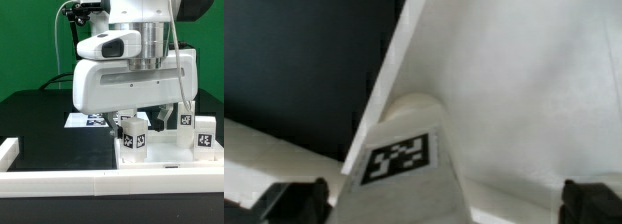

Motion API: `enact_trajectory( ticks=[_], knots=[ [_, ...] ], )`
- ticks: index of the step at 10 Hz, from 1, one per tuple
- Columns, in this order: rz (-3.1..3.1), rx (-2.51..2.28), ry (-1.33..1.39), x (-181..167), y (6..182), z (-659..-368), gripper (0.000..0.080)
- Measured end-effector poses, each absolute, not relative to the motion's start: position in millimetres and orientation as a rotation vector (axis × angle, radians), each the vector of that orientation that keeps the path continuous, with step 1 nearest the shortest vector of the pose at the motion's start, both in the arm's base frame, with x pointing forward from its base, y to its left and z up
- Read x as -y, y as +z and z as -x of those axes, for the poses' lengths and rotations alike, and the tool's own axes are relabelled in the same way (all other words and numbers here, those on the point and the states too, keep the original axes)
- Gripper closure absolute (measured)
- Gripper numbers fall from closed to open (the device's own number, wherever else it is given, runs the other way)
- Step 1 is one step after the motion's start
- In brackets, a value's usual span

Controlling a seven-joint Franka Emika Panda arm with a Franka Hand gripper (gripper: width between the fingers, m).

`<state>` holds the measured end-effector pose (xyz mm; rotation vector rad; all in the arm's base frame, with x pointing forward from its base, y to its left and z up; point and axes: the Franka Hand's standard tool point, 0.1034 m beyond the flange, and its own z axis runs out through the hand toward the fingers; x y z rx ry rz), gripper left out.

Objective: Assemble square table

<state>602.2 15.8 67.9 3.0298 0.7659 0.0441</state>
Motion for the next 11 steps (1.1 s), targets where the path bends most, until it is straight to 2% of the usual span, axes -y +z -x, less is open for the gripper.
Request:
enact_trajectory(
  ticks=[1, 2, 3, 4, 5, 9, 11],
  knots=[
    [-3.008, -0.844, 0.043, -15.0, 67.8, -602.1, 0.0151],
    [-2.976, -0.946, 0.042, -13.8, 67.7, -602.1, 0.0302],
    [-2.986, -0.921, 0.043, -14.0, 67.7, -602.1, 0.0302],
    [-2.985, -0.917, 0.045, -12.2, 68.0, -602.5, 0.0454],
    [-2.985, -0.916, 0.044, -11.8, 67.8, -602.3, 0.0512],
    [-3.001, -0.864, 0.045, -11.8, 67.8, -602.3, 0.0512],
    [-3.089, -0.58, 0.051, -9.2, 67.4, -601.6, 0.0511]
  ],
)
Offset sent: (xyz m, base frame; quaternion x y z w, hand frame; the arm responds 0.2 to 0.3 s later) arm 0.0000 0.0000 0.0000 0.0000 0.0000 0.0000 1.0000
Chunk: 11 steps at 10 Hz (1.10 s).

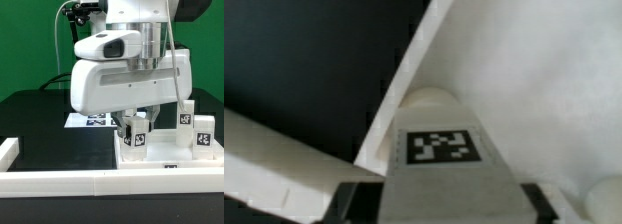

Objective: Assemble square table

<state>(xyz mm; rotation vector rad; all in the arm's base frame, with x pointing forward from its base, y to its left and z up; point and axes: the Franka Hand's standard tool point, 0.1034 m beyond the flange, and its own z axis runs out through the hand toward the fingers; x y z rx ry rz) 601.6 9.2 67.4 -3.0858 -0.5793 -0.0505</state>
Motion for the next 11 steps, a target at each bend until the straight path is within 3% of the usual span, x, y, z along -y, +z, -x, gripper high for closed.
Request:
enact_trajectory(
  ticks=[11],
  knots=[
    [2.941, -0.919, -0.115, -7.9, 66.9, -604.5, 0.0509]
  ],
)
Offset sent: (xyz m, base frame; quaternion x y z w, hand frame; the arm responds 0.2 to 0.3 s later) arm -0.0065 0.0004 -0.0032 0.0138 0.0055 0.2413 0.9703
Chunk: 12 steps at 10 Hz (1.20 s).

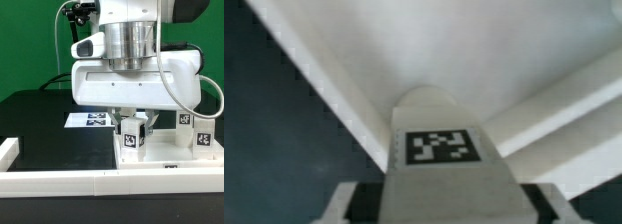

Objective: Assemble square table

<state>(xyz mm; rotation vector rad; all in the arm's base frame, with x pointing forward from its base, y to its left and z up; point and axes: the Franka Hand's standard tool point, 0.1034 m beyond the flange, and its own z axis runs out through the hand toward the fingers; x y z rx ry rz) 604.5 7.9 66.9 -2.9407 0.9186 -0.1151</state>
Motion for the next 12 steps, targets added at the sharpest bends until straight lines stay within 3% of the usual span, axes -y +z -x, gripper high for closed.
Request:
enact_trajectory(
  ticks=[6, 7, 8, 9, 10, 12],
  knots=[
    [2.696, -1.427, -0.085, -7.8, 67.0, -604.5, 0.0509],
    [2.707, -1.406, -0.085, -8.3, 66.8, -604.3, 0.041],
    [2.737, -1.351, -0.088, -8.5, 66.7, -604.3, 0.0253],
    [2.79, -1.257, -0.078, -9.6, 66.7, -603.3, 0.0253],
    [2.877, -1.067, -0.069, -10.6, 67.8, -603.6, 0.0172],
    [2.983, -0.756, -0.078, -12.1, 69.5, -605.3, 0.0154]
  ],
)
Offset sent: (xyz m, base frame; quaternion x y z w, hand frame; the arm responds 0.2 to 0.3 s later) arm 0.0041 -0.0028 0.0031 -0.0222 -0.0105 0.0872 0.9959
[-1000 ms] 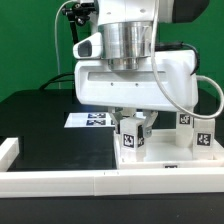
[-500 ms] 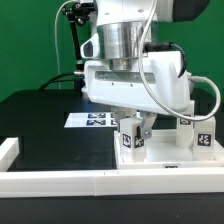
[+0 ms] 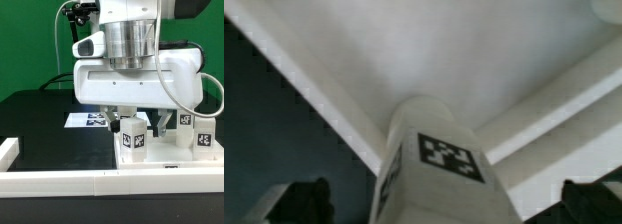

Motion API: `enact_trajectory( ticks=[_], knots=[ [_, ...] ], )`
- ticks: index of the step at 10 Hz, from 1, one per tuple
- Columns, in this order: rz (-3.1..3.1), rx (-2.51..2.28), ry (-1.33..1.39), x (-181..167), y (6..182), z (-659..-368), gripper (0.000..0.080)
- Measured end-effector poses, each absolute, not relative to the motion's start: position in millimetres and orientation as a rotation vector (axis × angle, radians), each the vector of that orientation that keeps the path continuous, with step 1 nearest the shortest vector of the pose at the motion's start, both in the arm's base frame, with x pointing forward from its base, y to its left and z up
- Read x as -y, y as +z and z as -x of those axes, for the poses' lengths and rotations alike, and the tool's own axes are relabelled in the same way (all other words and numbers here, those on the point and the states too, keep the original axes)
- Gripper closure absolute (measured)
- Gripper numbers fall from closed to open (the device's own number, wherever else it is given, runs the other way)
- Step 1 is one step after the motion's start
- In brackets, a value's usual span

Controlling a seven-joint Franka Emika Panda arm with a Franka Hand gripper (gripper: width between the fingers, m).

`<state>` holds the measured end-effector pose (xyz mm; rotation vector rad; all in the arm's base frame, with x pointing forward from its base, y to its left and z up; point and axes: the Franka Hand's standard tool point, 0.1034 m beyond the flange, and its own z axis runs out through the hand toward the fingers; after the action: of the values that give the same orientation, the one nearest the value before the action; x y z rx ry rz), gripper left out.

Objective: Assemble square table

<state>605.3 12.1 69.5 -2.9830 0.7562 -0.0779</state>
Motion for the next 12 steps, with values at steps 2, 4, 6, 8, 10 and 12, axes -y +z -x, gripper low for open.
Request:
enact_trajectory(
  ticks=[2, 4, 6, 8, 10, 12],
  knots=[
    [3.043, -0.518, -0.085, -13.1, 69.3, -605.2, 0.0151],
    [3.089, -0.278, -0.093, -14.0, 69.8, -605.8, 0.015],
    [3.124, -0.005, -0.097, -15.8, 70.2, -606.3, 0.015],
    [3.125, 0.204, -0.091, -12.7, 70.0, -606.1, 0.015],
    [3.108, 0.41, -0.084, -10.1, 70.2, -606.0, 0.015],
    [3.097, 0.505, -0.086, -9.6, 70.0, -605.9, 0.015]
  ],
)
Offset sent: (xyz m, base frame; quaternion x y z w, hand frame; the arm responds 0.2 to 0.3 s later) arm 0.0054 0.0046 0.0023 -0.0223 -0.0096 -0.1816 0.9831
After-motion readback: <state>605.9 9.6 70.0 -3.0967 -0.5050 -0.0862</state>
